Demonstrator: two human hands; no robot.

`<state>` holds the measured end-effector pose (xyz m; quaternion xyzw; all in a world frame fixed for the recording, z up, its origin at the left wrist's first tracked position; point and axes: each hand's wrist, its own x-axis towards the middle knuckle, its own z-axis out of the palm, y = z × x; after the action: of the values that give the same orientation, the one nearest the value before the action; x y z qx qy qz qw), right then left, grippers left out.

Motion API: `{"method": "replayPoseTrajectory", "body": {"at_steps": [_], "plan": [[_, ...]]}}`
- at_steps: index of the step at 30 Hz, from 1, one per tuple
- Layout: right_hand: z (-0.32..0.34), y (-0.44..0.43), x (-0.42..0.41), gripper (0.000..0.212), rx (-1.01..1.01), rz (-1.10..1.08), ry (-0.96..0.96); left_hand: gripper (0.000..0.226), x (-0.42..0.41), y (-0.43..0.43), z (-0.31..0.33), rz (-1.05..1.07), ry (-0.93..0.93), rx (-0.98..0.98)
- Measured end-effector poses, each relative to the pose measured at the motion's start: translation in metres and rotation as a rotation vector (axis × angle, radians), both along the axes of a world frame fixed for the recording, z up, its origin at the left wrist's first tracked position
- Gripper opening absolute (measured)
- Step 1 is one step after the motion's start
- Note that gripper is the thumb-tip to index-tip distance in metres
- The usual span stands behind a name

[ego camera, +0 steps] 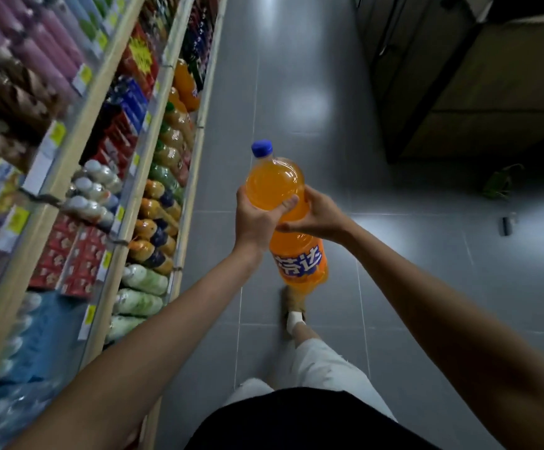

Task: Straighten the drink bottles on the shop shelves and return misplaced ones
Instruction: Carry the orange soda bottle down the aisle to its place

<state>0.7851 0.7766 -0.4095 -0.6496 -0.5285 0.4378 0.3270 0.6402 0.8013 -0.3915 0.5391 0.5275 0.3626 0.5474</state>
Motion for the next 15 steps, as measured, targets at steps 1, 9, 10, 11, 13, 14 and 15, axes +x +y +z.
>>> {"method": "replayPoseTrajectory", "body": {"at_steps": [1, 9, 10, 11, 13, 14, 15], "plan": [[0.000, 0.020, 0.014, 0.082, 0.004, -0.007, 0.002, 0.076, 0.014, 0.020, 0.001, -0.007, 0.005, -0.004], [0.012, 0.197, 0.108, 0.089, -0.028, 0.137, -0.069, 0.079, 0.102, 0.183, 0.003, 0.115, 0.024, -0.054], [0.013, 0.217, 0.114, 0.089, -0.029, 0.158, -0.075, 0.078, 0.108, 0.201, 0.004, 0.135, 0.022, -0.050], [0.014, 0.238, 0.120, 0.089, -0.028, 0.174, -0.072, 0.077, 0.114, 0.219, 0.005, 0.152, 0.026, -0.039], [0.016, 0.278, 0.131, 0.088, -0.022, 0.207, -0.057, 0.077, 0.126, 0.255, 0.007, 0.185, 0.034, -0.020], [0.015, 0.298, 0.137, 0.088, -0.015, 0.221, -0.051, 0.078, 0.131, 0.273, 0.007, 0.196, 0.028, -0.016], [0.014, 0.318, 0.142, 0.088, -0.004, 0.234, -0.050, 0.078, 0.137, 0.291, 0.007, 0.205, 0.023, -0.012]]}}
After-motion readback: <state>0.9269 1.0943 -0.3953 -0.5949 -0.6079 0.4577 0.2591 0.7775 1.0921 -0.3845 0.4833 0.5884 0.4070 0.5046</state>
